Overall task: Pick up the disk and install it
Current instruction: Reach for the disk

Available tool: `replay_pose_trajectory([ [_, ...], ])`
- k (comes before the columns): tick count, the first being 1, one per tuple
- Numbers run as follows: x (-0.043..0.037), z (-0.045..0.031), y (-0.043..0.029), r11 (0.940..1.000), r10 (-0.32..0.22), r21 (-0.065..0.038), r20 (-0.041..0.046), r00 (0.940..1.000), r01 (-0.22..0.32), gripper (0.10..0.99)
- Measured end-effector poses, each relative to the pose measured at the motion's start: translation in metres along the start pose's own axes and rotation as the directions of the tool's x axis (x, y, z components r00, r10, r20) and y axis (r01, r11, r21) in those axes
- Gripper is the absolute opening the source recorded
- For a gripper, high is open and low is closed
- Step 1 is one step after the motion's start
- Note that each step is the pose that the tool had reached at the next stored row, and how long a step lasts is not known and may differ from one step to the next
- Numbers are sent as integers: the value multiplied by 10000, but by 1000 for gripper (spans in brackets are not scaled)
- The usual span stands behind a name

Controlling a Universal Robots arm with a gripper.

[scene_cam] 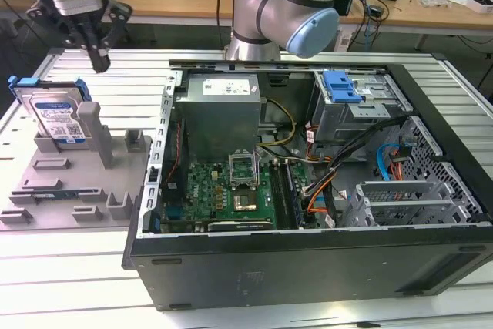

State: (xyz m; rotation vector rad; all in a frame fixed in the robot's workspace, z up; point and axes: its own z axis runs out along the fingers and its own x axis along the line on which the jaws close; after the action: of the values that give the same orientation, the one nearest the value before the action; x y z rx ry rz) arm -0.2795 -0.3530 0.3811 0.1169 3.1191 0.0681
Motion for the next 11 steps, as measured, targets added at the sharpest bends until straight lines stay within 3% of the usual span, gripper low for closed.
replay_pose_trajectory([
  [4, 240, 19, 66, 10000, 1, 1, -11, 10000, -1, 106],
  [9, 443, 35, 126, 10000, 3, 2, -17, 10000, -3, 106],
  [11, 597, 45, 169, 10000, 2, 3, -30, 10000, -2, 106],
])
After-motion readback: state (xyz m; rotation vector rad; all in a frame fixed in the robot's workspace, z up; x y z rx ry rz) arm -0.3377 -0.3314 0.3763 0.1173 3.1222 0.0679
